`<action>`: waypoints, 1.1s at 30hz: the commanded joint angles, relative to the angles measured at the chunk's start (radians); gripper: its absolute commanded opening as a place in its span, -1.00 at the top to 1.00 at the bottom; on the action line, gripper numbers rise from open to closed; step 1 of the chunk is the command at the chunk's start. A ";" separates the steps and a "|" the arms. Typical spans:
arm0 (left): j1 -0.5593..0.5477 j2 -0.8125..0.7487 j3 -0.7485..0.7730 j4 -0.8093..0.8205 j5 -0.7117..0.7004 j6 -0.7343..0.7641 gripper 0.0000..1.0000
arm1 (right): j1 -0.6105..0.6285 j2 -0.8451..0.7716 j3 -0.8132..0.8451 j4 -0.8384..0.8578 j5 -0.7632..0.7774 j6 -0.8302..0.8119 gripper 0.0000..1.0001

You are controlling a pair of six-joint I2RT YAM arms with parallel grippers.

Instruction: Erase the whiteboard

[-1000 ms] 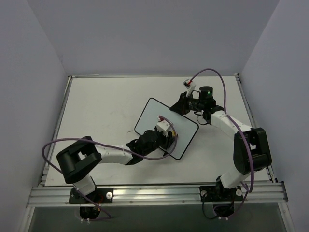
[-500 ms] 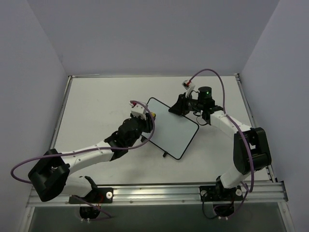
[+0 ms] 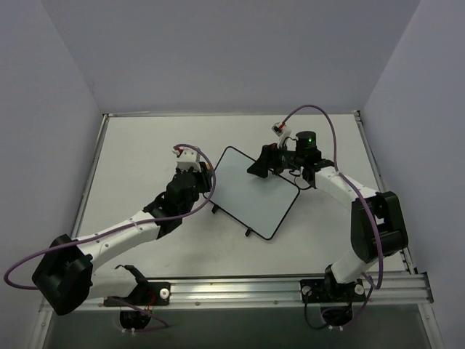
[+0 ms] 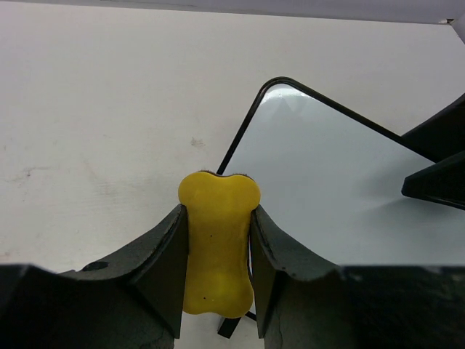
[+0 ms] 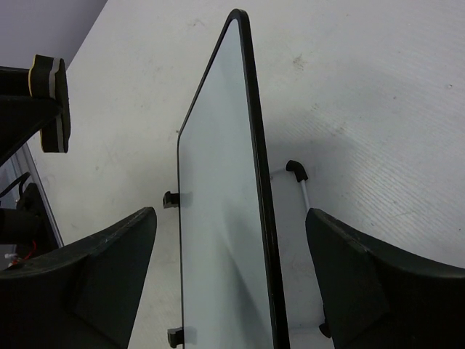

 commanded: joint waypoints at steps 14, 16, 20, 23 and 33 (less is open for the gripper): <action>0.163 -0.021 0.148 -0.184 0.051 -0.086 0.89 | -0.006 -0.028 0.145 -0.072 0.084 0.045 -0.81; 0.207 -0.013 0.165 -0.216 0.089 -0.093 0.85 | -0.013 -0.033 0.168 -0.082 0.097 0.057 -0.82; 0.336 0.071 0.243 -0.245 0.198 -0.153 0.83 | -0.039 -0.034 0.226 -0.115 0.126 0.092 -0.84; 0.440 0.193 0.306 -0.261 0.232 -0.198 0.83 | -0.059 -0.037 0.277 -0.158 0.166 0.109 -0.85; 0.628 0.625 0.755 -0.500 0.123 -0.247 0.58 | -0.058 -0.083 0.343 -0.329 0.298 0.066 -0.86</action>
